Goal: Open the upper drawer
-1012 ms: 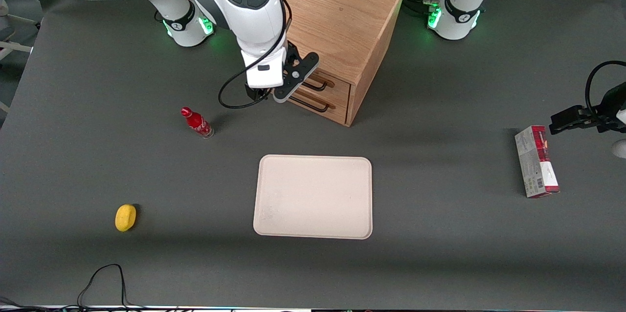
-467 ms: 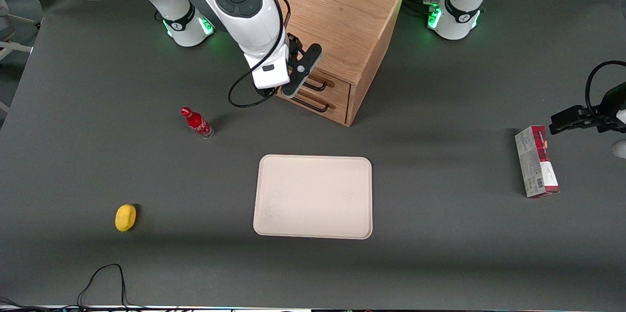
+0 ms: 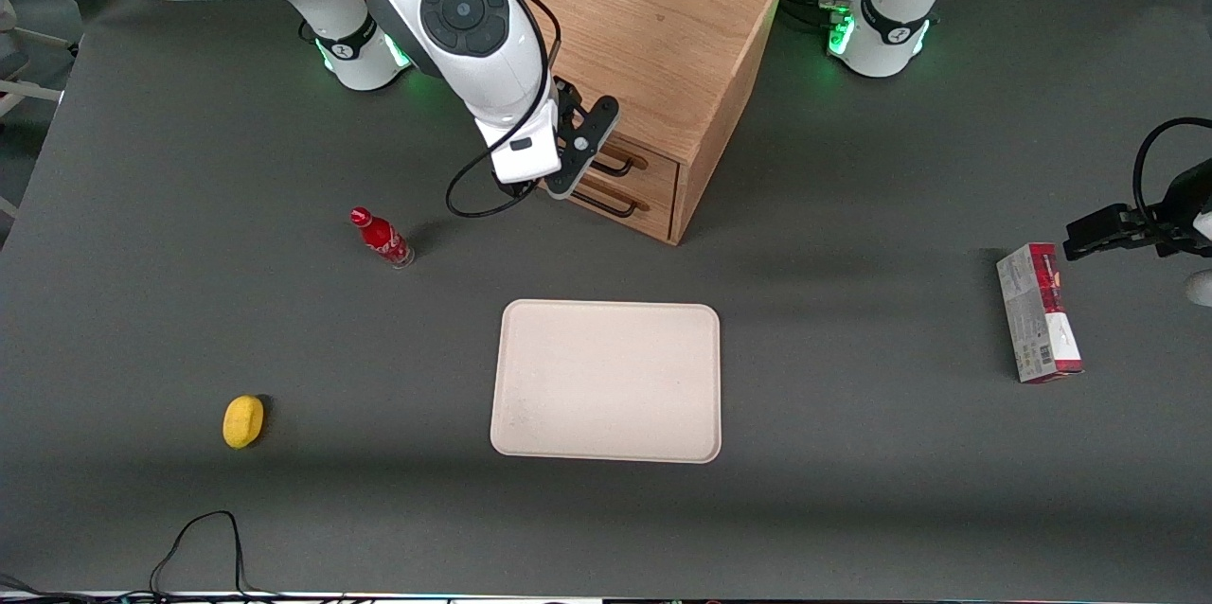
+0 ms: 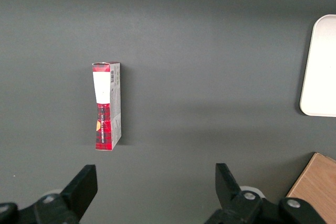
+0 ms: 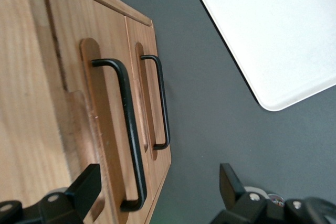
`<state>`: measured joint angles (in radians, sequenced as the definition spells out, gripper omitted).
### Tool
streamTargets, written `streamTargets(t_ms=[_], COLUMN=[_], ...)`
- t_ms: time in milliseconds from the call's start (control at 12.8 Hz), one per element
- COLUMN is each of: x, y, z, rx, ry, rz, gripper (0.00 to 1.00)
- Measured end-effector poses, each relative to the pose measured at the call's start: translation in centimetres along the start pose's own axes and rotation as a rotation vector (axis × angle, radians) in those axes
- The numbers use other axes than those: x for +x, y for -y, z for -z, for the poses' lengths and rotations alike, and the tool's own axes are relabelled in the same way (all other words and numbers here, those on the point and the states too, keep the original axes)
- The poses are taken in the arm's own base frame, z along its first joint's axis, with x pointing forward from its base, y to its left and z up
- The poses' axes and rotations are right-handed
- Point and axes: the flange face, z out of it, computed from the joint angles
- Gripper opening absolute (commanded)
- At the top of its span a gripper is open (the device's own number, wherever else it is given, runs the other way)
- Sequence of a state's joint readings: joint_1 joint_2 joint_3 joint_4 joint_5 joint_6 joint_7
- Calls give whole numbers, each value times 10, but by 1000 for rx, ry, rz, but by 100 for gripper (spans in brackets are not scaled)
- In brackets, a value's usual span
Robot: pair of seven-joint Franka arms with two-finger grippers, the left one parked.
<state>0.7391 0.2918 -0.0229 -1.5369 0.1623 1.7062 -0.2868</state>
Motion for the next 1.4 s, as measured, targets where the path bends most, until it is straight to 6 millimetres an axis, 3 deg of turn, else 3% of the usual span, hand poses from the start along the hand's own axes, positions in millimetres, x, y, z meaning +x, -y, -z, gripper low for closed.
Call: streamTargets(t_ms=[778,1401], x=[-1,-1], y=[-1,-3], z=[-53,-68], rx=[-17,-25], ry=[-34,-52], rz=[8,10], gripper=[100,100])
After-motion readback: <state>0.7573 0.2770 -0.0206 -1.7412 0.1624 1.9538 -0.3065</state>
